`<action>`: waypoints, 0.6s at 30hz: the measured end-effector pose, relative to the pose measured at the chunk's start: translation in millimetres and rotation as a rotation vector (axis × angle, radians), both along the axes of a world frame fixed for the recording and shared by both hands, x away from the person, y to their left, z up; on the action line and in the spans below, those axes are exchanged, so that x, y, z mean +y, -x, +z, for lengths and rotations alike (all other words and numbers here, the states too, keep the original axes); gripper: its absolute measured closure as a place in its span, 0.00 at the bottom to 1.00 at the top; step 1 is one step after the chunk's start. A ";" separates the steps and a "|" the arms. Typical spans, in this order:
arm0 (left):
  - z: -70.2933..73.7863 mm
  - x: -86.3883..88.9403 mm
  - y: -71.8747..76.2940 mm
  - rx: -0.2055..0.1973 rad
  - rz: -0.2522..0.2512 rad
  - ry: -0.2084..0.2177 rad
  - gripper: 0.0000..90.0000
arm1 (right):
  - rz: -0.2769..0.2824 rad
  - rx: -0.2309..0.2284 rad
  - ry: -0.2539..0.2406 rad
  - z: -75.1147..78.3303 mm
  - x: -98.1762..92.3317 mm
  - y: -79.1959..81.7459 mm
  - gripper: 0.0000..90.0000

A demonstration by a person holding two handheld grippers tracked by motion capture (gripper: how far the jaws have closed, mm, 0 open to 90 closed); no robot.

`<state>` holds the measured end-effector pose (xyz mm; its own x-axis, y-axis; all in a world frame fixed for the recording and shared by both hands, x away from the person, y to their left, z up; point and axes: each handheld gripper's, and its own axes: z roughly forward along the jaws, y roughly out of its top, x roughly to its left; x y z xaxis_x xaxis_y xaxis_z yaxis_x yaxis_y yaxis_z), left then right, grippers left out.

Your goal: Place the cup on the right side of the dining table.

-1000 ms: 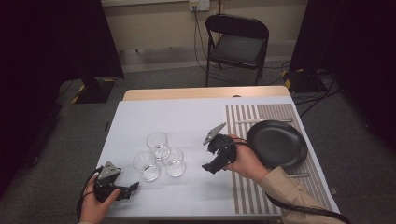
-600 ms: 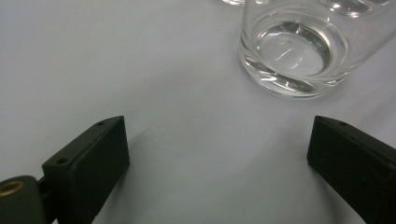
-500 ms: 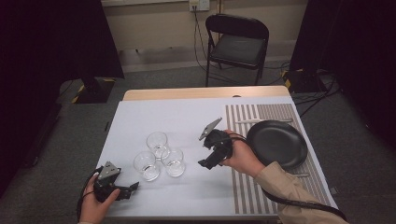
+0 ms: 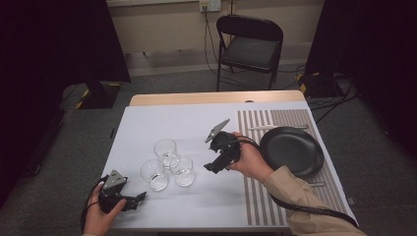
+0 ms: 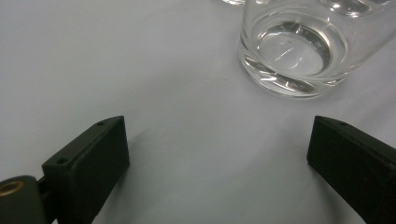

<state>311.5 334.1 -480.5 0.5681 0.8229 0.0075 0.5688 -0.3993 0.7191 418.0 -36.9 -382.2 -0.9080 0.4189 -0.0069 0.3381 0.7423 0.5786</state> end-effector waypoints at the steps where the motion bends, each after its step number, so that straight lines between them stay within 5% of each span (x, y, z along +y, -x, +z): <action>1: 0.0 0.0 0.0 0.000 0.000 0.000 0.05 | 0.003 0.000 0.001 0.1 0.7 -0.6 0.16; 18: -0.1 -0.1 -0.2 0.004 -0.004 0.001 0.04 | 0.012 -0.007 0.008 5.3 13.8 -6.5 0.16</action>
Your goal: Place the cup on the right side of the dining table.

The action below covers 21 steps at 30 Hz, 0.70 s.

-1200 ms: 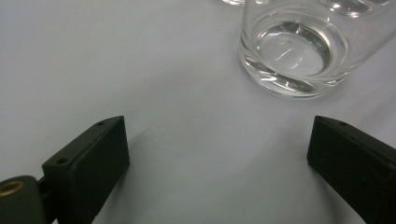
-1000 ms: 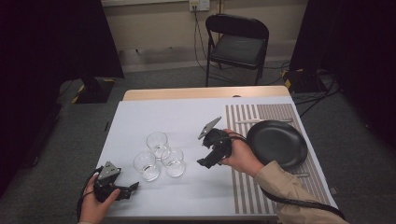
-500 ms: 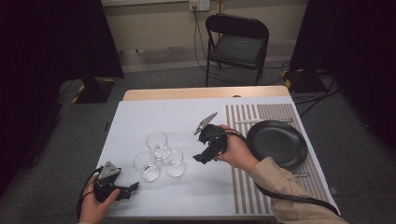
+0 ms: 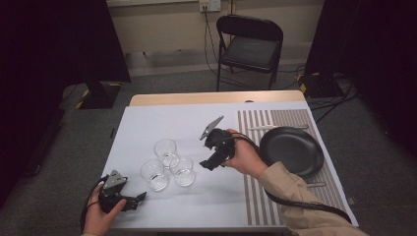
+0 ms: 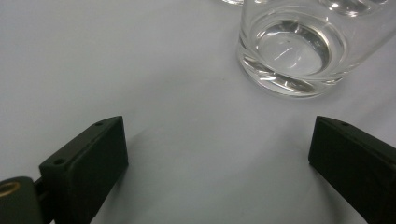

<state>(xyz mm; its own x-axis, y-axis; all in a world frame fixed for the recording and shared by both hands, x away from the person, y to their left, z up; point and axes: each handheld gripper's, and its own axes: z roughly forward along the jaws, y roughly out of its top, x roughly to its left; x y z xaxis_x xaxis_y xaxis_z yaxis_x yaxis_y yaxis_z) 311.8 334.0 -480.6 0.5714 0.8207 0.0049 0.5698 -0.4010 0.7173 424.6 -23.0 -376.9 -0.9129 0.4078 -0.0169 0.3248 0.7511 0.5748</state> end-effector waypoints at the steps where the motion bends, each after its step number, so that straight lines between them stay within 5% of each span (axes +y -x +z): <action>1: 0.0 0.0 0.0 0.000 0.000 0.000 0.04 | 0.001 0.000 0.002 0.5 0.8 -0.4 0.16; 21: -0.2 -0.4 -0.1 0.002 0.000 0.002 0.04 | 0.013 0.009 -0.023 5.1 23.8 -3.2 0.16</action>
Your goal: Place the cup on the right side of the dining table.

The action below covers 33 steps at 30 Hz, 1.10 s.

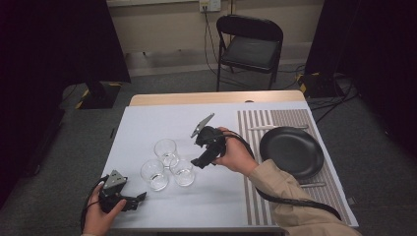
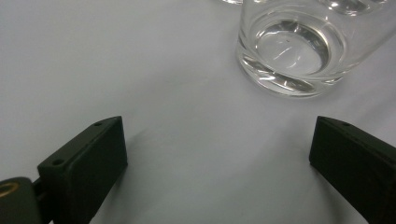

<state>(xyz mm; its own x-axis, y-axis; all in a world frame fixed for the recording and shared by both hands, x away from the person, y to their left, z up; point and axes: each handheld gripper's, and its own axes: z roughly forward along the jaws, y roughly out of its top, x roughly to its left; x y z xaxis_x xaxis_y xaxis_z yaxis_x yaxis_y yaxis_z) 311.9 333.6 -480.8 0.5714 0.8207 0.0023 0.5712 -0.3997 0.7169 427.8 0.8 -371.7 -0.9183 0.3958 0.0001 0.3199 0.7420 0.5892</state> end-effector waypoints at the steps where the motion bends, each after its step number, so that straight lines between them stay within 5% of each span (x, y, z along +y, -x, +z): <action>1: 0.0 0.0 0.0 0.000 0.000 0.000 0.04 | -0.002 0.004 -0.005 -0.7 2.6 -0.1 0.16; 33: 0.0 0.0 -0.1 -0.001 -0.003 -0.002 0.03 | 0.015 0.037 -0.009 -22.3 23.8 -6.0 0.16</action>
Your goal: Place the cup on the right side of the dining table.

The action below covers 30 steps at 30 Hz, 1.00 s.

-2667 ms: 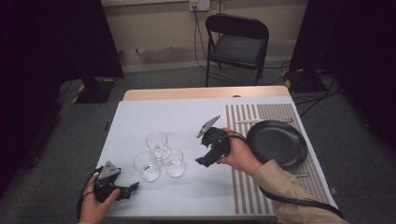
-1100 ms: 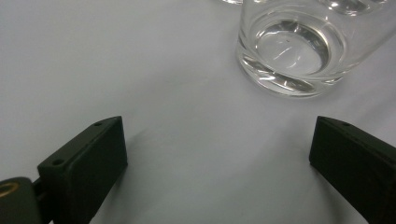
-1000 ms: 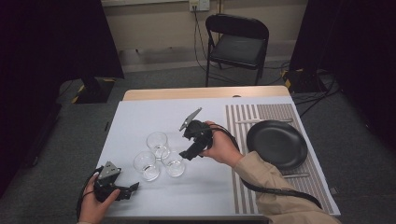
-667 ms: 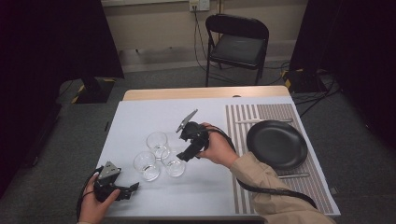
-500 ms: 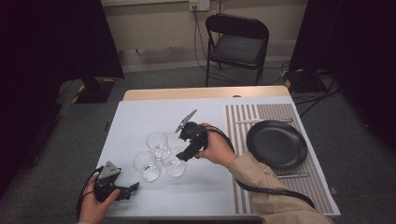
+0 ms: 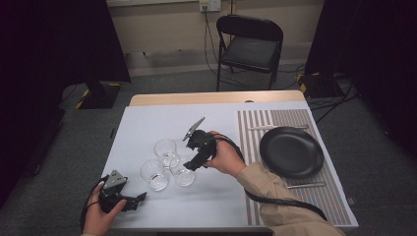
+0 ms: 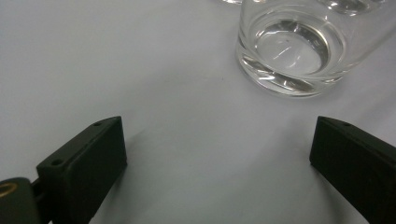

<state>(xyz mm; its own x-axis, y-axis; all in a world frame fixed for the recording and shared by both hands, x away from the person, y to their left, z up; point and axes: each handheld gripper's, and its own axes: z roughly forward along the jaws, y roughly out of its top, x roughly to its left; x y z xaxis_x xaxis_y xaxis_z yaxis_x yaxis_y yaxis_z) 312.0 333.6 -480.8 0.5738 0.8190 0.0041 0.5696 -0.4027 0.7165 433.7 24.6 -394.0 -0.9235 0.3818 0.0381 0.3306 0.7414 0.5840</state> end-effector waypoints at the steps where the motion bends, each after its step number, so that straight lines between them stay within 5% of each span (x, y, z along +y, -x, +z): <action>1: 0.0 0.0 0.0 0.000 0.000 0.000 0.03 | 0.000 0.000 0.000 0.0 0.0 0.0 0.16; 23: 0.1 0.1 -0.2 0.001 -0.004 -0.002 0.03 | -0.012 0.027 0.023 -14.9 10.8 -2.8 0.16; 30: 0.1 0.2 -0.2 0.001 -0.004 -0.002 0.03 | 0.007 0.039 0.037 -18.4 15.6 -0.4 0.30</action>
<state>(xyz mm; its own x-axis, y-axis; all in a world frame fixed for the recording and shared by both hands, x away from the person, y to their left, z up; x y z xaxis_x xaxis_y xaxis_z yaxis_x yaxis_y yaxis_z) 312.2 333.8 -480.7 0.5773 0.8165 0.0050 0.5689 -0.4067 0.7148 434.2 40.2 -412.5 -0.9243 0.3769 0.0600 0.3471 0.7649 0.5426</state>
